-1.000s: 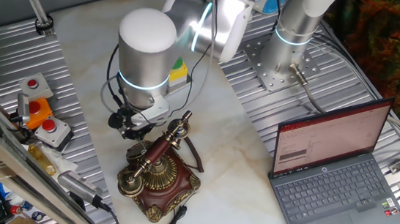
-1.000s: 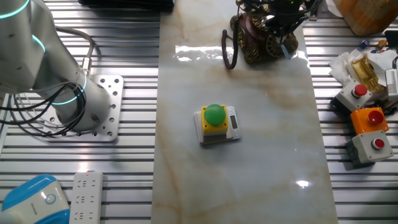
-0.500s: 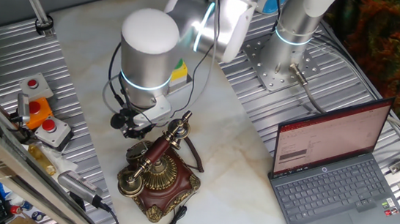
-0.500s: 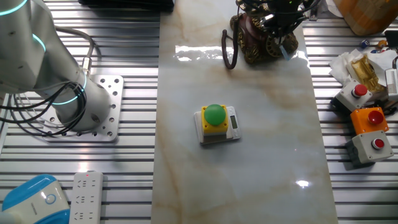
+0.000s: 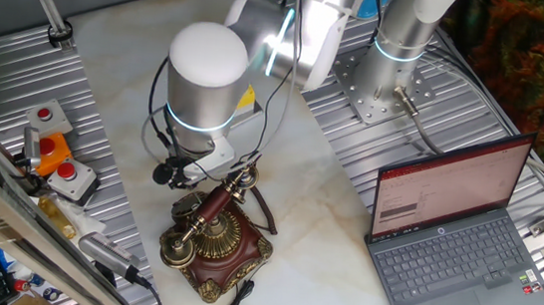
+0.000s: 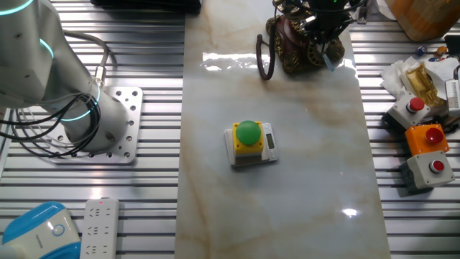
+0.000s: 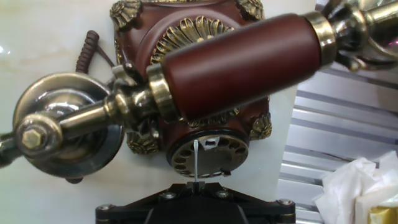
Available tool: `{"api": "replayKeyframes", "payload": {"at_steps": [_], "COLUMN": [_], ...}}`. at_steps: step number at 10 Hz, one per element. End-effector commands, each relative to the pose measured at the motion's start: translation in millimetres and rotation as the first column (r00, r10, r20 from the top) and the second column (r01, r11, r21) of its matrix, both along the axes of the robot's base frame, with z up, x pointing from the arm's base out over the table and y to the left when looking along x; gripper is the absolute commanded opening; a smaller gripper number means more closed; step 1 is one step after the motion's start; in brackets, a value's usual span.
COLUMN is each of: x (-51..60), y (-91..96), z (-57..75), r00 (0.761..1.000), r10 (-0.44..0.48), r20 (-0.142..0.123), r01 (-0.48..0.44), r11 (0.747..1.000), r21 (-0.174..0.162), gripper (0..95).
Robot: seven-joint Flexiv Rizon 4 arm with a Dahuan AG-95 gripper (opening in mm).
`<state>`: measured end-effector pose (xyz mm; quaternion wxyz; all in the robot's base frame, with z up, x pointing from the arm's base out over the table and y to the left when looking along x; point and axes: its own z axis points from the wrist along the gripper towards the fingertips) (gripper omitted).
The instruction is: Dial a number on an old rotary phone
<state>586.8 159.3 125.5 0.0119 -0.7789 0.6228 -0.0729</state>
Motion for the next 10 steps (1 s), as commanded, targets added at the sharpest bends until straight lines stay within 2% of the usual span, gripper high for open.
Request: {"api": "replayKeyframes", "payload": {"at_steps": [1,4,8,10], "x": [-0.4,4.1,7.6,7.7], "y": [-3.0,-3.4,-3.3,-3.3], "z": [1.2,3.0,3.7,3.4], "r00": [0.999,0.996,0.995,0.995], "r10": [-0.027,-0.076,-0.089,-0.087], "r20": [-0.017,-0.038,-0.036,-0.039], "r01": [0.027,0.077,0.089,0.086], "r11": [1.000,0.997,0.996,0.996], "r21": [0.000,0.003,-0.002,-0.016], "gripper": [0.0,0.0,0.0,0.0]}}
